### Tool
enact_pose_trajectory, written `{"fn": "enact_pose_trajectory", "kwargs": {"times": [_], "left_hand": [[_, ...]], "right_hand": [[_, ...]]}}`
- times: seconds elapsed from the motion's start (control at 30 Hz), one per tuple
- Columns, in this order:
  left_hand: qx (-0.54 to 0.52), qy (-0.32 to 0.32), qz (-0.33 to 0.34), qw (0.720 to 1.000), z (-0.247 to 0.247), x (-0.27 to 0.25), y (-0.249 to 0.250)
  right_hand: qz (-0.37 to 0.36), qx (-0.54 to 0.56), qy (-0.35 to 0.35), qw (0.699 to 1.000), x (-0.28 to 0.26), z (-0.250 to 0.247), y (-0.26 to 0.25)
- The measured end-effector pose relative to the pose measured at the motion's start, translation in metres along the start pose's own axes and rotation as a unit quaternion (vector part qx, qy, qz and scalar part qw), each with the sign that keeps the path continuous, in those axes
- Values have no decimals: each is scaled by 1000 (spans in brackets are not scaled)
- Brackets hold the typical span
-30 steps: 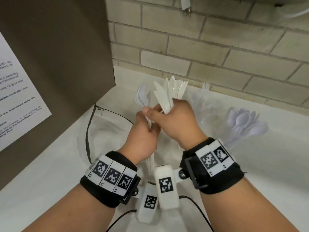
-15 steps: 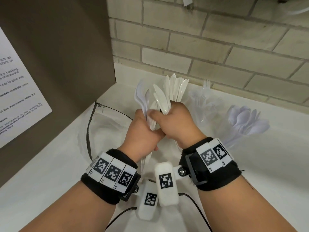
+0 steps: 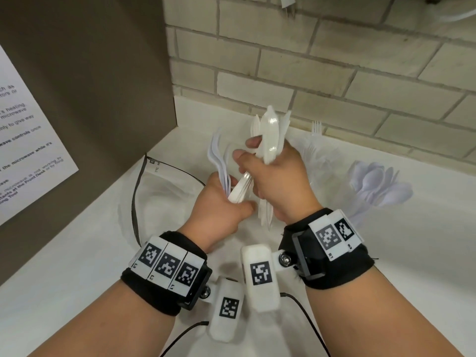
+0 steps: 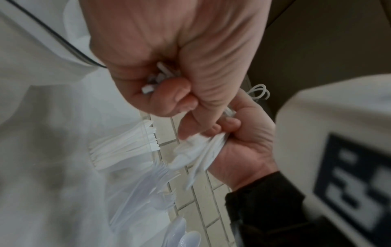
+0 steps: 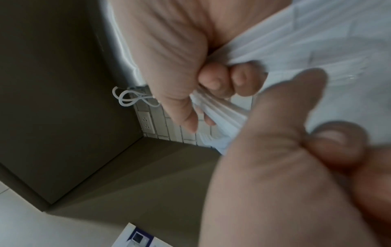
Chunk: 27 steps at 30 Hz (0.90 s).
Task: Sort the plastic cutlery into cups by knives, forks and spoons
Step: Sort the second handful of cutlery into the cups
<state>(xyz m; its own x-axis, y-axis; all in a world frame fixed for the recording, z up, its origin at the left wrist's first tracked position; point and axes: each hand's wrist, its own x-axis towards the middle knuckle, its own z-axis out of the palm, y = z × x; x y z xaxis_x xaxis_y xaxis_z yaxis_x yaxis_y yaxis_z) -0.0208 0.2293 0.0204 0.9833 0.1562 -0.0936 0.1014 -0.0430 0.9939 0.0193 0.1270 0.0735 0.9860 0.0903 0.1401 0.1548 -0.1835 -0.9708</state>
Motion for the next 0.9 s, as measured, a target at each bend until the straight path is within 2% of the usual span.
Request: {"fn": "enact_pose_trajectory", "kwargs": {"times": [0.1,0.17,0.3,0.37,0.43,0.57,0.73,0.9], "left_hand": [[4,-2,12,1000,0,1,1],[15,-4,8,1000,-3,1,-2],[24,35,-12,999,-15,-2,-9],[-41,40,-17,998,-18,-5,-7],[-98,40,-20,994,-21,-8,-4],[-117,20,-1,993,-25,-12,-1],[-170,-12,-20,985,-29,-10,-2],[-206,-50,-39,976,-32,-9,-5]], "right_hand": [[-15,-44,-38,998,-4,7,8],[-12,-19,-38,999,-1,5,6],[-31,52,68,996,31,-19,-15],[-69,73,108,989,56,-30,-24],[-103,70,115,986,81,-34,-28],[-142,46,116,982,121,-22,-16],[-65,34,136,988,152,-6,34],[5,2,128,992,150,-3,63]]}}
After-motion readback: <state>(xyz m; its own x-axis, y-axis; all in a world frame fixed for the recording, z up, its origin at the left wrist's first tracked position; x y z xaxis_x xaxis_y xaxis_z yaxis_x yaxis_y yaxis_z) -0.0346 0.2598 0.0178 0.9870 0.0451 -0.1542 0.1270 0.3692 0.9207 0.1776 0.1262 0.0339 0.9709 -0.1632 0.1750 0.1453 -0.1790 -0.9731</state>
